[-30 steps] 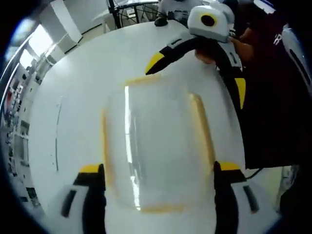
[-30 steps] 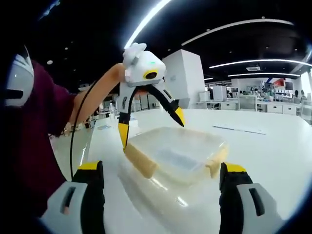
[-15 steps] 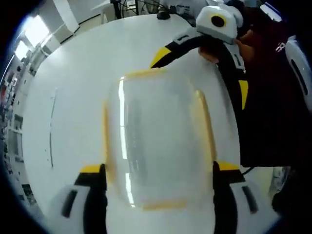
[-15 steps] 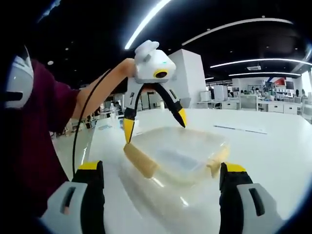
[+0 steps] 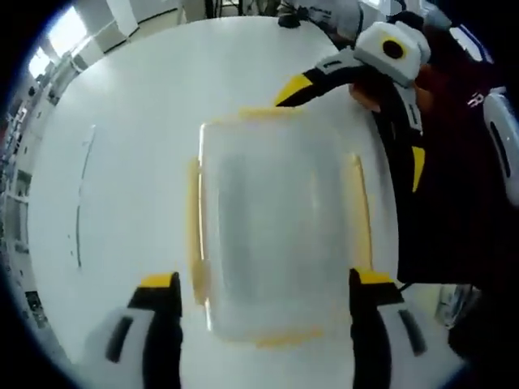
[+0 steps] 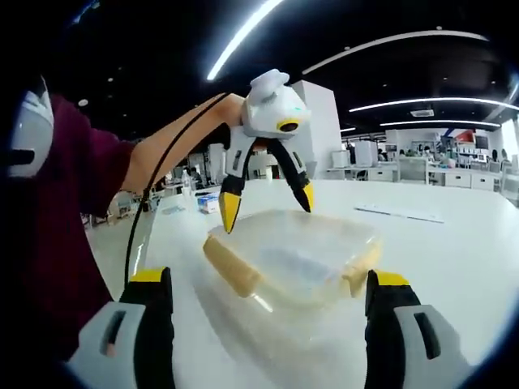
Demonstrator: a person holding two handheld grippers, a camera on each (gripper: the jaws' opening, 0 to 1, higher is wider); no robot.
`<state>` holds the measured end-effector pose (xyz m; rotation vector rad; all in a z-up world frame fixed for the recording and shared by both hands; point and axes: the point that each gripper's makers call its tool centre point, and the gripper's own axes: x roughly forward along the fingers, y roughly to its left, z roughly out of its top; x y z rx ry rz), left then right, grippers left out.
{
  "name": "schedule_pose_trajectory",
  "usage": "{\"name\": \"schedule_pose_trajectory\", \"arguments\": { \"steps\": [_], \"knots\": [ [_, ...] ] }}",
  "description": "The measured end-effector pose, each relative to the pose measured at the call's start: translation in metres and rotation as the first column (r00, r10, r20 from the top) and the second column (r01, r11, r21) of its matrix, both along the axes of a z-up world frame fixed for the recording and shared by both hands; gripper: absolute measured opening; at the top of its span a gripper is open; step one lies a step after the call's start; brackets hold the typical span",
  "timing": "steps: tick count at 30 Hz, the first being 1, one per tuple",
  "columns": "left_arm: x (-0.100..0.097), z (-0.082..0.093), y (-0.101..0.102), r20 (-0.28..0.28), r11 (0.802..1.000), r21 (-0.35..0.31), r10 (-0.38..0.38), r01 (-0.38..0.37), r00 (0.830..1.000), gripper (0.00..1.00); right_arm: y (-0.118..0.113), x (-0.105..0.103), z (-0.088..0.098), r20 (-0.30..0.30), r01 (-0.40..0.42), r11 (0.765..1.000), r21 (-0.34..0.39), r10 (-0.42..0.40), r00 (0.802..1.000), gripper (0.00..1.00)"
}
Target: Snap each plastic latch of the storage box into its locked position after aligning the lid with the box until every specified latch is closed and the lid sits flush.
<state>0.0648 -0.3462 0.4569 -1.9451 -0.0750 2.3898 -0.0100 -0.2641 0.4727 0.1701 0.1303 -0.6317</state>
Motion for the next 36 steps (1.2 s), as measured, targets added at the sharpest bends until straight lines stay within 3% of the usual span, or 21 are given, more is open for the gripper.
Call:
{"name": "schedule_pose_trajectory", "arguments": {
  "steps": [11, 31, 36],
  "knots": [
    [0.0, -0.007, -0.006, 0.018, 0.999, 0.033, 0.022, -0.022, 1.0, 1.0, 0.001, 0.001, -0.002, -0.01, -0.002, 1.0, 0.008, 0.002, 1.0, 1.0],
    [-0.008, -0.004, 0.013, -0.029, 0.999, 0.029, -0.034, 0.035, 0.999, 1.0, -0.004, 0.004, 0.002, 0.038, 0.02, 0.998, 0.066, -0.023, 0.999, 1.0],
    [-0.009, 0.006, -0.011, -0.051, 0.999, -0.033, -0.028, 0.026, 0.998, 0.92, -0.004, 0.004, 0.001, 0.019, 0.019, 0.998, 0.066, -0.021, 1.0, 1.0]
  ]
}}
